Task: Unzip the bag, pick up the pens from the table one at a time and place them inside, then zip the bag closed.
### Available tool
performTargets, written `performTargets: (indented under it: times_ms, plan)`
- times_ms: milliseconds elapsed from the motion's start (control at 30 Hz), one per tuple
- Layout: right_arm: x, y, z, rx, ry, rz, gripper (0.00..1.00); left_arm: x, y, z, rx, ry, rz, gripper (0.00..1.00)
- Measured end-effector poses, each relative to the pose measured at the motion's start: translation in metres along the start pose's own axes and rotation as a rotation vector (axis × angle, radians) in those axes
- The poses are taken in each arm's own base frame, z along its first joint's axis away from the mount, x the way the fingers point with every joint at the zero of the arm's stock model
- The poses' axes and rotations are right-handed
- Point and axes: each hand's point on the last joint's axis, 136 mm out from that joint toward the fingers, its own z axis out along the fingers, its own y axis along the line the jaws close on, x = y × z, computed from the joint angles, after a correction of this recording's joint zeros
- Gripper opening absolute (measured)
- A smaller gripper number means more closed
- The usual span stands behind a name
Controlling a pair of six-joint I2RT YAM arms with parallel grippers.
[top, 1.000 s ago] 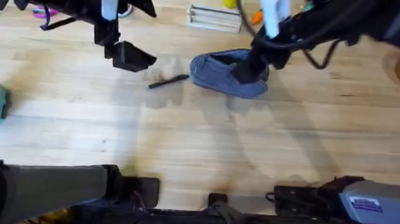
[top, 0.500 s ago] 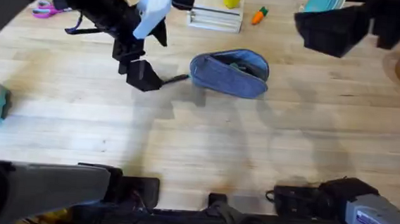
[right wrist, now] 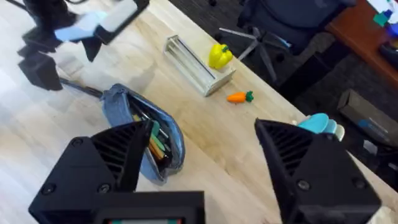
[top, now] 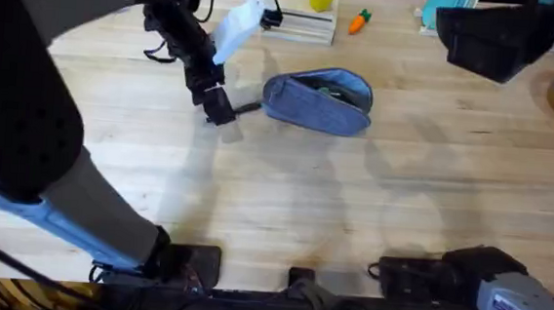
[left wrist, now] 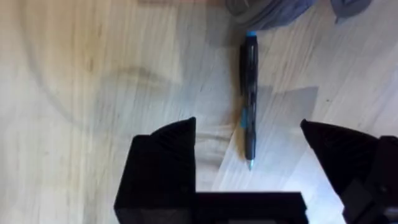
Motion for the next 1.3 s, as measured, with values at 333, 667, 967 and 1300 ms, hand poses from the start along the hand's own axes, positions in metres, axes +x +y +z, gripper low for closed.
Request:
performTargets:
  times_ms: [333,667,967,1300]
  plan:
    - [0.000,0.000,0.000,0.000,-0.001,0.000,0.995,-0.008,-0.011,0.034,0.082,0.063,0.010,0.995]
    - [-0.002,-0.001,0.000,0.004,-0.007,-0.003,0.995,-0.008,-0.010,0.036,0.087,0.070,0.009,0.994]
    - [-0.006,-0.003,0.000,0.011,-0.023,-0.009,0.995,-0.008,-0.010,0.035,0.087,0.071,0.009,0.993]
    - [-0.007,-0.004,0.000,0.014,-0.029,-0.012,0.995,-0.009,-0.008,0.036,0.076,0.076,0.007,0.997]
